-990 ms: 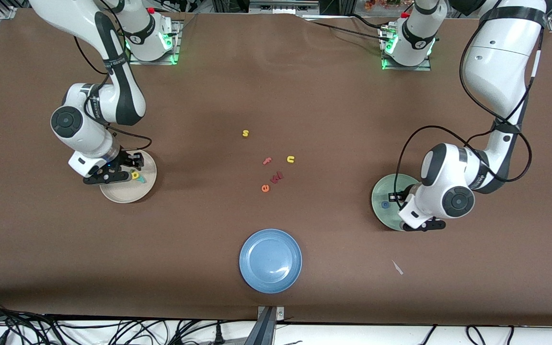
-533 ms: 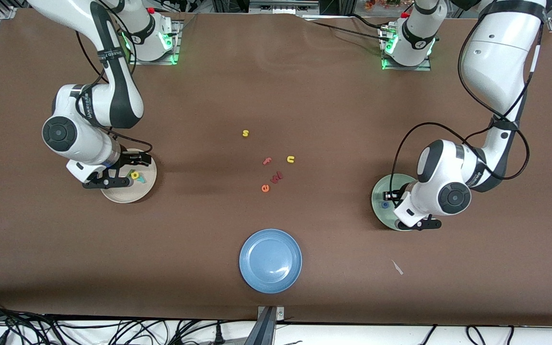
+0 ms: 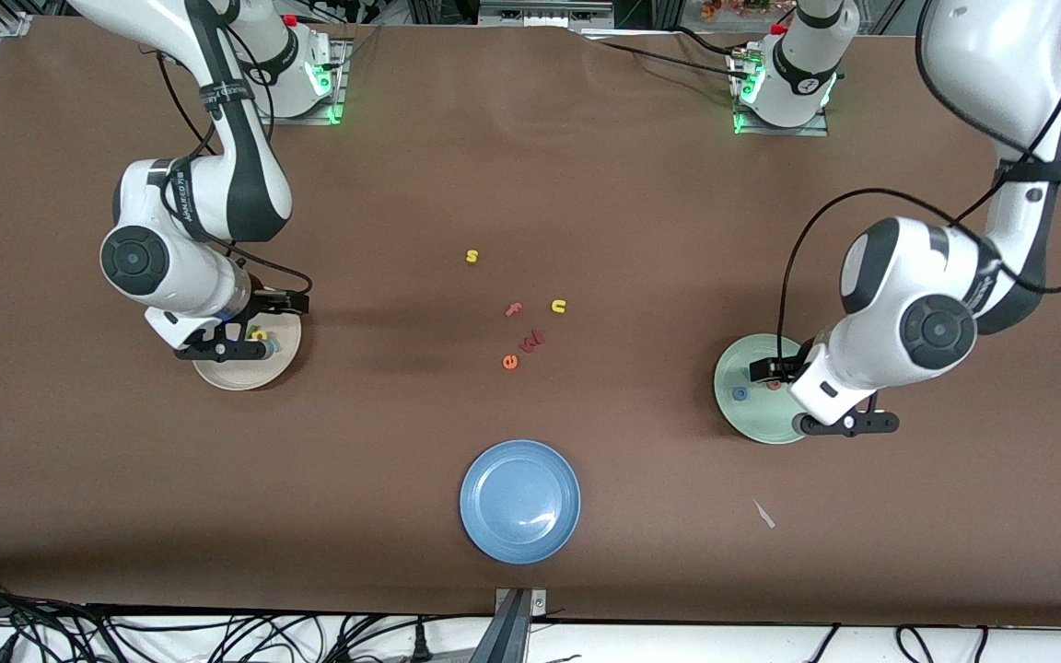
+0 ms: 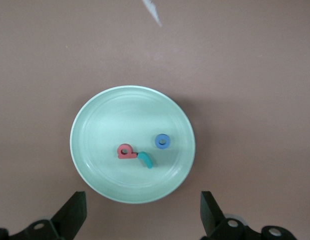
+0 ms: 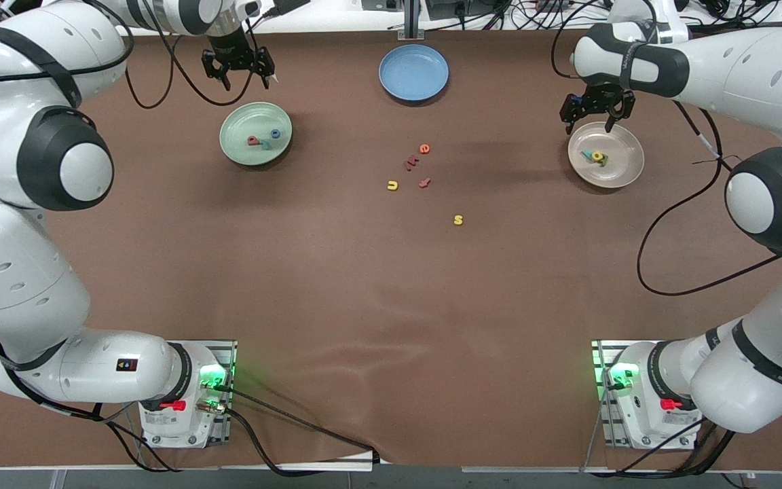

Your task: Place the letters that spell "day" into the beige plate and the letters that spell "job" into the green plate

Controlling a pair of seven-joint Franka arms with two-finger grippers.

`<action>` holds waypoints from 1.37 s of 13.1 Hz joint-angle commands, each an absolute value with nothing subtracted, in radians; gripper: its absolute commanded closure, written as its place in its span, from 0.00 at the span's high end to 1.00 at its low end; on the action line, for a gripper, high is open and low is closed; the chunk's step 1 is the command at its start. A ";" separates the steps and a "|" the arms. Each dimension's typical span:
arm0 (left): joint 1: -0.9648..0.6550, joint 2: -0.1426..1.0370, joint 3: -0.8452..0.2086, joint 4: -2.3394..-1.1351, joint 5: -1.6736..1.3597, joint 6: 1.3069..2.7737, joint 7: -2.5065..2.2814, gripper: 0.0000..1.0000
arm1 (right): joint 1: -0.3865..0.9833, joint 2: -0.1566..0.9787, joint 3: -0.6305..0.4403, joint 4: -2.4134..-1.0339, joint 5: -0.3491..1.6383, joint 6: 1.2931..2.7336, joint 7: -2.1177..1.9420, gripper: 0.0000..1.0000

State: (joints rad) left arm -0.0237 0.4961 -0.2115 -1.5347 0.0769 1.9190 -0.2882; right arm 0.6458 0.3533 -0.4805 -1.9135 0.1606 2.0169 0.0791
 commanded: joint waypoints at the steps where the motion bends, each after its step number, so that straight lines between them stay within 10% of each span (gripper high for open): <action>1: -0.020 0.413 -0.229 -1.539 0.087 1.878 -0.278 1.00 | 0.646 0.357 -0.482 -1.839 0.178 1.935 0.104 1.00; 8: 0.000 0.388 -0.229 -1.355 0.081 1.706 -0.170 1.00 | 0.663 0.359 -0.480 -1.821 0.176 1.916 0.138 1.00; 18: -0.008 0.244 -0.166 -1.454 0.041 1.677 -0.141 1.00 | 0.685 0.345 -0.535 -1.729 0.167 1.749 0.103 1.00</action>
